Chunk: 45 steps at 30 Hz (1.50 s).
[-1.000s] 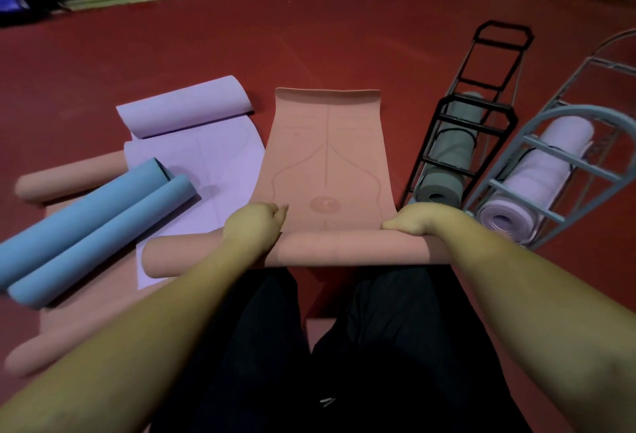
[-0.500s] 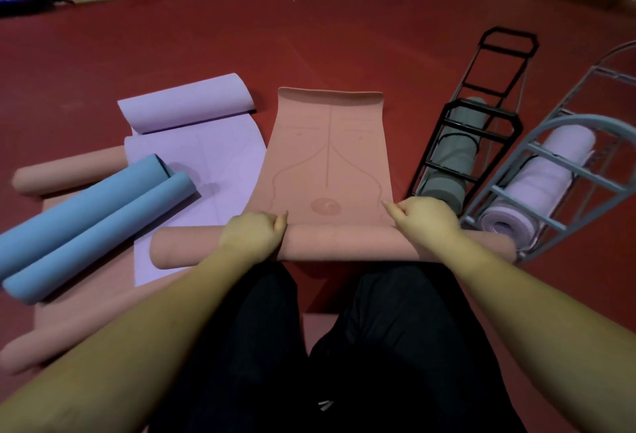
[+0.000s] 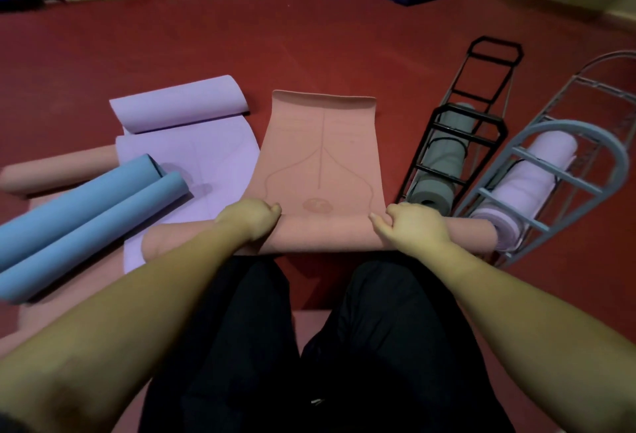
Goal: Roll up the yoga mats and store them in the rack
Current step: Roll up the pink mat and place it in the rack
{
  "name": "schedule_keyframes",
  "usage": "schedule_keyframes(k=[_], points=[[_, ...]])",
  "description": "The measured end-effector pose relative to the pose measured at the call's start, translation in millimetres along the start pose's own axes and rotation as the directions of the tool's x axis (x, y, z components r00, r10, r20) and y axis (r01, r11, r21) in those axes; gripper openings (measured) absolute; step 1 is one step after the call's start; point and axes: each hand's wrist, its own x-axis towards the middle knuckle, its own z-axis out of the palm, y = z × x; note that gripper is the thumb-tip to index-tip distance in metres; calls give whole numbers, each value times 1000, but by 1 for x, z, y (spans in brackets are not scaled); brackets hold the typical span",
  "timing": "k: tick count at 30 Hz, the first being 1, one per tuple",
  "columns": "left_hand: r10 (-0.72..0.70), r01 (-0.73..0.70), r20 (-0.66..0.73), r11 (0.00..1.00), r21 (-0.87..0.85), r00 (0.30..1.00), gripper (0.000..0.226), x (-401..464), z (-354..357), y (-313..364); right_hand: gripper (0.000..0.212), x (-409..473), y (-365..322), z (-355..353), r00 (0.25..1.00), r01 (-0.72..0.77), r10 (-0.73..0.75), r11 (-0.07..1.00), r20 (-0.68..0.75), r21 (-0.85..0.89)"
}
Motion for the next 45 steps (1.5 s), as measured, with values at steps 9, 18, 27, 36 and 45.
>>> schedule_keyframes(k=[9,18,27,36,45], points=[[-9,11,272,1000,-8,962,54,-16,-20,5,65,1,4,-37,916,19,-54,996,398,92],[91,-99,-274,995,-17,957,46,-27,16,1,84,19,17,-5,768,-136,-12,974,640,182],[233,-170,-382,967,192,894,63,-49,54,-9,38,28,18,7,853,-133,-64,933,517,334],[108,-101,-99,993,67,989,62,-9,16,4,69,12,-4,-3,983,-75,51,988,178,133],[31,-25,181,999,-37,983,71,28,9,9,60,-4,-11,4,994,-52,50,998,101,21]])
